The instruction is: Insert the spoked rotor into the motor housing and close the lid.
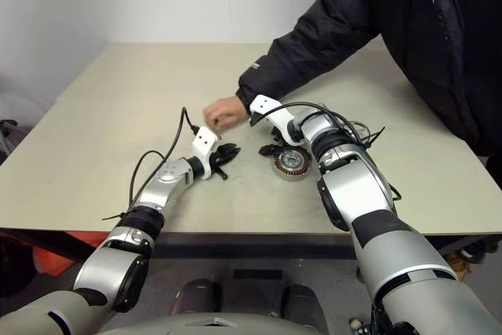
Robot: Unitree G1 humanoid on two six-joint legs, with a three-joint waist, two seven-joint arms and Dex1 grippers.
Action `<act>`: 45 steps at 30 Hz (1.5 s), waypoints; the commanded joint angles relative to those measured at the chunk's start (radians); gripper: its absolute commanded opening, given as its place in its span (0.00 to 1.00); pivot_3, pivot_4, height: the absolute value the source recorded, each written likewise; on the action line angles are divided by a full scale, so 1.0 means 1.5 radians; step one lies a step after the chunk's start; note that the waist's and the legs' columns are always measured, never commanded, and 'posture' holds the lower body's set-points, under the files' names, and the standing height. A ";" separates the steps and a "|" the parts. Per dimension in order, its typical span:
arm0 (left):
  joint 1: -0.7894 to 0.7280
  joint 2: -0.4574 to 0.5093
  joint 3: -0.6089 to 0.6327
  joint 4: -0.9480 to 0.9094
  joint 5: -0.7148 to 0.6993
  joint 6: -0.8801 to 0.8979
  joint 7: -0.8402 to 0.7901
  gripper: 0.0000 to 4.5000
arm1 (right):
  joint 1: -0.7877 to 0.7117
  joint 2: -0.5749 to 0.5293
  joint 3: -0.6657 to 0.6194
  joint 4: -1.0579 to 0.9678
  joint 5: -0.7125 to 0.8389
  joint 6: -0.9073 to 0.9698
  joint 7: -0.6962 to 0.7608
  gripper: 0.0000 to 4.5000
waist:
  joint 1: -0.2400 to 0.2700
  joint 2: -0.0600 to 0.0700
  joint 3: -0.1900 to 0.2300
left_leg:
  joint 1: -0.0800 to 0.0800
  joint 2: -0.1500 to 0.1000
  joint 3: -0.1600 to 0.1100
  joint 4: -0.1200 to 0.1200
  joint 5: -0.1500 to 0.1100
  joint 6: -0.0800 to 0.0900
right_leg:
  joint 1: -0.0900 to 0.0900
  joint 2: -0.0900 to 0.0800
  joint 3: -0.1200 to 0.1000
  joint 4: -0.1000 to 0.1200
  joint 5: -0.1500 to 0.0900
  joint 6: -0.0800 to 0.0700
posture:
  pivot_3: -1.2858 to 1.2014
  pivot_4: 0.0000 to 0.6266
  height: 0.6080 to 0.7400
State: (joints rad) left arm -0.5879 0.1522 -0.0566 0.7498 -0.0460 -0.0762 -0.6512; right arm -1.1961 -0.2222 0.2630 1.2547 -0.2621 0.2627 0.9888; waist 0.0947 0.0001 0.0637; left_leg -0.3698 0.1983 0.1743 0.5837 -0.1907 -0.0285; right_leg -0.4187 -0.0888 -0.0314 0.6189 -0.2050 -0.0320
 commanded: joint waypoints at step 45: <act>0.142 0.315 0.086 -0.235 -0.090 0.052 -0.176 0.18 | 0.634 -0.219 -0.137 -0.936 0.341 0.148 -0.052 1.00 | 0.002 -0.001 0.000 | 0.003 0.001 0.000 -0.002 0.002 -0.004 | 0.001 0.003 0.002 -0.001 -0.002 0.003 | 0.52 0.00 1.00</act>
State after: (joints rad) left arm -0.3480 0.6067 0.0708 0.3945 -0.1853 0.0313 -0.9051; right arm -0.2159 -0.5446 0.0616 -0.1342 0.2465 0.5097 0.9142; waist 0.0977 -0.0011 0.0637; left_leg -0.3649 0.2001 0.1738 0.5809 -0.1873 -0.0344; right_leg -0.4165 -0.0844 -0.0287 0.6181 -0.2085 -0.0276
